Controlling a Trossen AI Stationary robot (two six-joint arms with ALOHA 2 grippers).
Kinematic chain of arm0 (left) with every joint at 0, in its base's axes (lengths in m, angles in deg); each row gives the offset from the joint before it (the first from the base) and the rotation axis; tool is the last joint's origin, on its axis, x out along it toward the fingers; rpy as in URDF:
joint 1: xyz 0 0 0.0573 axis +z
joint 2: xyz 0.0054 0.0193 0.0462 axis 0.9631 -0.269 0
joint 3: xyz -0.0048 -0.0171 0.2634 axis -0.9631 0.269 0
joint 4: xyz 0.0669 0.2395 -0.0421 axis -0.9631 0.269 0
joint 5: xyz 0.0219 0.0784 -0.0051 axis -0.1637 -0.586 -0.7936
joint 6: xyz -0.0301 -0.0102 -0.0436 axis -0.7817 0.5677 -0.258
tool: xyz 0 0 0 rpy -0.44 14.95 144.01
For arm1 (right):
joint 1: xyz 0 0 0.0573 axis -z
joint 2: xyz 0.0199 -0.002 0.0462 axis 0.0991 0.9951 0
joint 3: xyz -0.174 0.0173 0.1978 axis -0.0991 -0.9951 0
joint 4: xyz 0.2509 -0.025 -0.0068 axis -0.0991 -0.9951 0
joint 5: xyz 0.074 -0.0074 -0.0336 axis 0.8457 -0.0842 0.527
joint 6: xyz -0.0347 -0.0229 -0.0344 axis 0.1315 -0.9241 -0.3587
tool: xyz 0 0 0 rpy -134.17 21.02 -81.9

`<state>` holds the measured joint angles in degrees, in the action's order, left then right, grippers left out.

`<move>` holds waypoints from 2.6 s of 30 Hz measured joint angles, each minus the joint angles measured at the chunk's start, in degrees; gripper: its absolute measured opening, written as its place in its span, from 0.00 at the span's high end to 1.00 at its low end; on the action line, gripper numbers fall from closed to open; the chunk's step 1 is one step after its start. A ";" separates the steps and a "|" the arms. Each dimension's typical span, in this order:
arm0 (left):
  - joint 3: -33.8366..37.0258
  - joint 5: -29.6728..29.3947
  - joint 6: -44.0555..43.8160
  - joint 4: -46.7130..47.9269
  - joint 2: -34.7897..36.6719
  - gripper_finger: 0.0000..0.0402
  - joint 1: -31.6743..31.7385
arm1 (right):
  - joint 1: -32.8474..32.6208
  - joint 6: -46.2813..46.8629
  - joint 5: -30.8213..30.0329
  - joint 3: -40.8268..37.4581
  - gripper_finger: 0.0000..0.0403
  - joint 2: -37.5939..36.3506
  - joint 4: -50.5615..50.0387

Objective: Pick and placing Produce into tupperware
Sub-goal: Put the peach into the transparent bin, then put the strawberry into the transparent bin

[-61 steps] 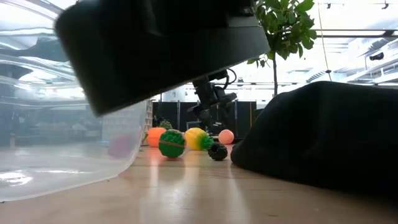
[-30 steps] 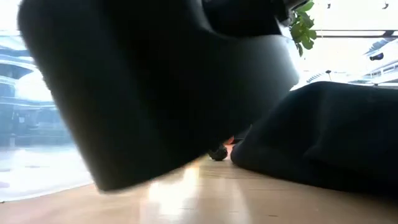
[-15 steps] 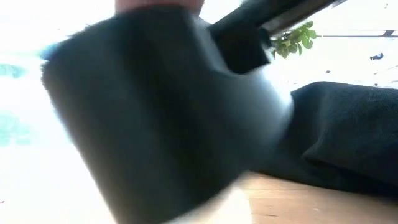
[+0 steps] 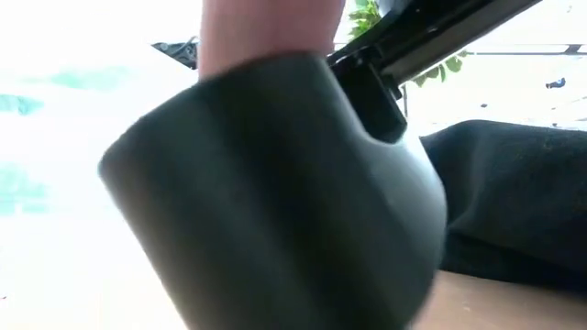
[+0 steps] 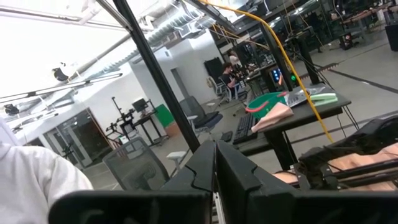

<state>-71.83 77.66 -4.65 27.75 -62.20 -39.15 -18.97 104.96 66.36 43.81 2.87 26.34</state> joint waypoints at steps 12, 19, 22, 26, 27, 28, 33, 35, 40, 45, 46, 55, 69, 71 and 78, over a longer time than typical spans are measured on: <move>0.00 0.70 -1.41 -3.35 0.00 0.25 -0.13 | 0.02 0.41 0.00 0.00 0.94 0.00 -0.02; 0.00 1.36 -1.84 -3.30 0.00 0.25 -0.09 | 0.01 0.43 0.00 0.00 0.94 0.00 -0.04; -0.01 1.60 -1.99 -3.66 -0.21 0.25 -0.11 | 0.01 0.43 0.01 0.00 0.94 0.00 -0.04; -0.02 4.53 -3.48 -4.16 -1.22 0.27 -0.04 | 0.02 0.43 0.00 0.00 0.94 0.00 -0.07; -0.02 5.01 -3.57 -4.18 -1.35 0.28 -0.04 | 0.01 0.43 0.00 0.00 0.94 0.00 -0.07; 0.02 5.63 -3.64 -3.74 -1.38 0.31 0.03 | 0.00 0.43 0.02 0.00 0.94 0.00 -0.08; 0.00 5.99 -2.87 -4.54 -1.36 0.49 0.18 | 0.02 0.43 0.00 0.00 0.94 0.00 -0.07; 0.00 5.99 -2.76 -5.13 -1.36 0.57 0.18 | 0.00 0.43 0.00 0.00 0.94 0.00 -0.07; 0.00 6.01 -2.54 -5.92 -1.36 0.76 0.15 | 0.00 0.43 0.00 0.00 0.94 0.00 -0.07; 0.00 5.99 -0.15 -5.90 -1.36 0.95 0.18 | 0.00 0.43 0.01 0.00 0.94 0.00 -0.07; 0.00 5.99 0.13 -5.90 -1.36 0.97 0.18 | 0.00 0.43 0.00 0.00 0.94 0.00 -0.07; -0.09 5.22 4.26 -4.41 0.79 0.99 0.11 | 0.00 0.06 0.02 0.00 0.94 -0.20 -0.04; -0.13 0.46 8.97 -10.33 21.05 0.99 2.57 | 0.00 -2.28 0.01 0.00 0.94 -0.19 1.70; -0.10 0.80 10.05 -16.21 24.42 0.99 2.39 | 0.00 -2.58 0.00 0.00 0.94 -0.17 1.70; -0.18 3.55 7.69 -56.68 31.97 1.00 1.02 | 0.01 -2.61 -1.37 0.00 0.94 0.19 2.12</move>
<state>-72.01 81.21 3.04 -28.93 -30.22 -38.13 -18.96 102.35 64.99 43.81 3.07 28.47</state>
